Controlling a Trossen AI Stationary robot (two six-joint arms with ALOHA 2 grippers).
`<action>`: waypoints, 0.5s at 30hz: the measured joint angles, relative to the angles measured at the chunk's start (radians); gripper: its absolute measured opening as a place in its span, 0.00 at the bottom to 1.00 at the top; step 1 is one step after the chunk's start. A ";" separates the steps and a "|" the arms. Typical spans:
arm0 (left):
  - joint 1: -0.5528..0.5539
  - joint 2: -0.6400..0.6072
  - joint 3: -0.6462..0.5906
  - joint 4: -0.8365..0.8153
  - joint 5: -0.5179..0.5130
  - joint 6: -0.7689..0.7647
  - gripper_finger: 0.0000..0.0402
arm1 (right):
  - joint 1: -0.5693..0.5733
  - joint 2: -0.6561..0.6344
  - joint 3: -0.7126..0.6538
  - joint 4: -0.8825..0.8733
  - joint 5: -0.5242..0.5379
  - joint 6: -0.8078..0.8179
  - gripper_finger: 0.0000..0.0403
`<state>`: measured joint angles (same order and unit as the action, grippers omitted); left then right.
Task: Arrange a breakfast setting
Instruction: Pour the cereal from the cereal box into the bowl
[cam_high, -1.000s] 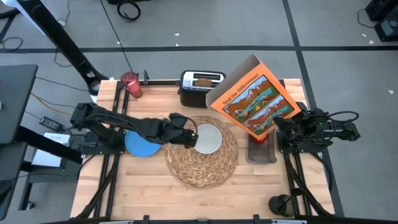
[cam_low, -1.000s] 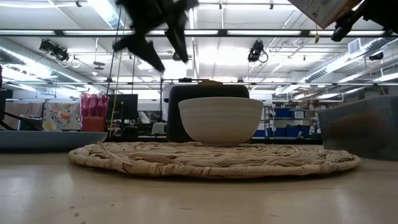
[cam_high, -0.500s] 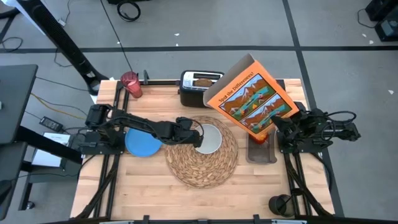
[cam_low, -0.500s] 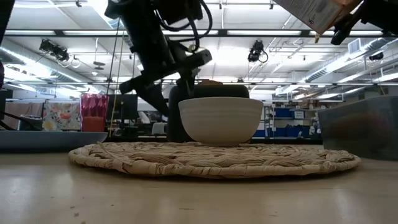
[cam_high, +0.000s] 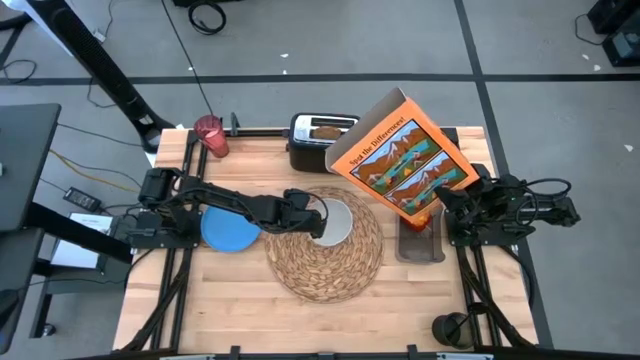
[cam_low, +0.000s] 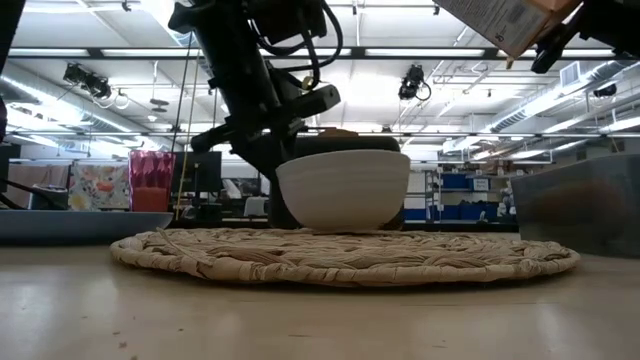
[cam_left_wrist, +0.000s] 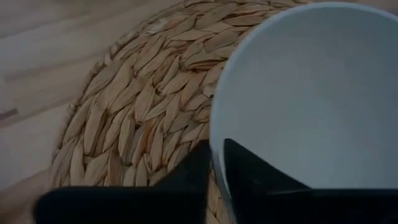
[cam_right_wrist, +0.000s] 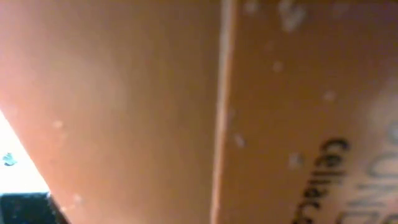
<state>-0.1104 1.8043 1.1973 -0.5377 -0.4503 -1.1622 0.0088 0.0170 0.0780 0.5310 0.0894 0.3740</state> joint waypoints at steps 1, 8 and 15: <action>0.000 -0.004 0.000 -0.001 0.003 0.003 0.06 | 0.000 0.000 0.000 0.001 0.000 0.000 0.71; -0.001 -0.097 0.000 -0.126 0.009 -0.004 0.05 | 0.000 0.000 0.000 0.000 -0.010 0.000 0.71; 0.000 -0.110 0.000 -0.236 0.005 -0.046 0.04 | 0.000 0.000 0.000 -0.004 -0.035 -0.003 0.71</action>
<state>-0.1104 1.6947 1.1975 -0.7733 -0.4454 -1.2082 0.0086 0.0166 0.0780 0.5266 0.0544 0.3710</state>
